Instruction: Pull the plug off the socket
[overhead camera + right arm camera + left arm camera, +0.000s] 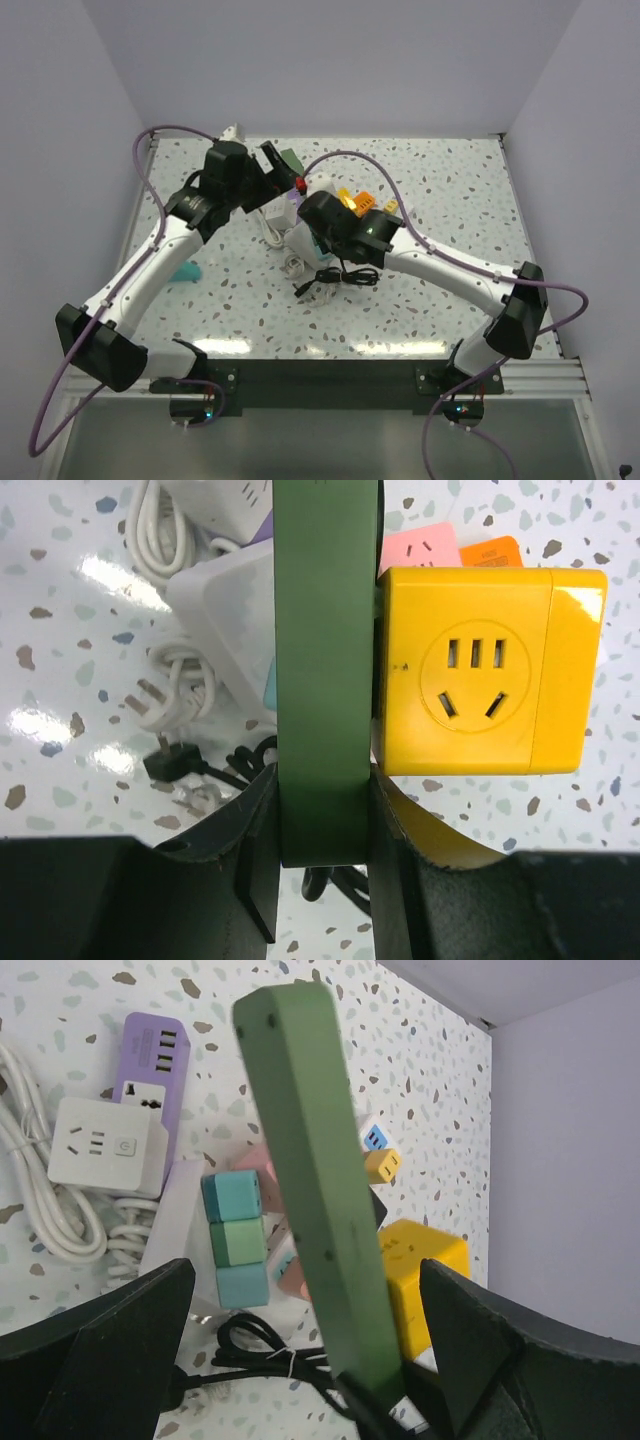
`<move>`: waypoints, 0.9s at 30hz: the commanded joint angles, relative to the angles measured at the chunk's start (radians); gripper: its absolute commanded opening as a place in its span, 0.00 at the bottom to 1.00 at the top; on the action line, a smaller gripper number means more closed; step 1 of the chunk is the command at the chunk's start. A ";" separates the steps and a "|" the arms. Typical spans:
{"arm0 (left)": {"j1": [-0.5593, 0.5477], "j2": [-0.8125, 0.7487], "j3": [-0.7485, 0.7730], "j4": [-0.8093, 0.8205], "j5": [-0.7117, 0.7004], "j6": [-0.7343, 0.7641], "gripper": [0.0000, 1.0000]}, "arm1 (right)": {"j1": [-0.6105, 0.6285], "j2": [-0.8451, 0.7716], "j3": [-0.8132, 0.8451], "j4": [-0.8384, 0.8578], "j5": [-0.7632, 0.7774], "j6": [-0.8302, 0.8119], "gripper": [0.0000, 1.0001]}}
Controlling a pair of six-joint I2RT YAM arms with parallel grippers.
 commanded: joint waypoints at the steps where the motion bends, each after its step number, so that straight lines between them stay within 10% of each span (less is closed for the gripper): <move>1: -0.083 0.026 0.060 -0.027 -0.176 -0.085 1.00 | 0.113 0.001 0.004 0.015 0.352 0.071 0.00; 14: -0.118 0.042 -0.052 -0.090 -0.314 -0.188 0.97 | 0.313 0.040 0.042 -0.014 0.559 0.205 0.00; 27: -0.209 0.069 -0.084 0.028 -0.262 -0.218 0.60 | 0.319 0.060 0.059 0.021 0.467 0.171 0.00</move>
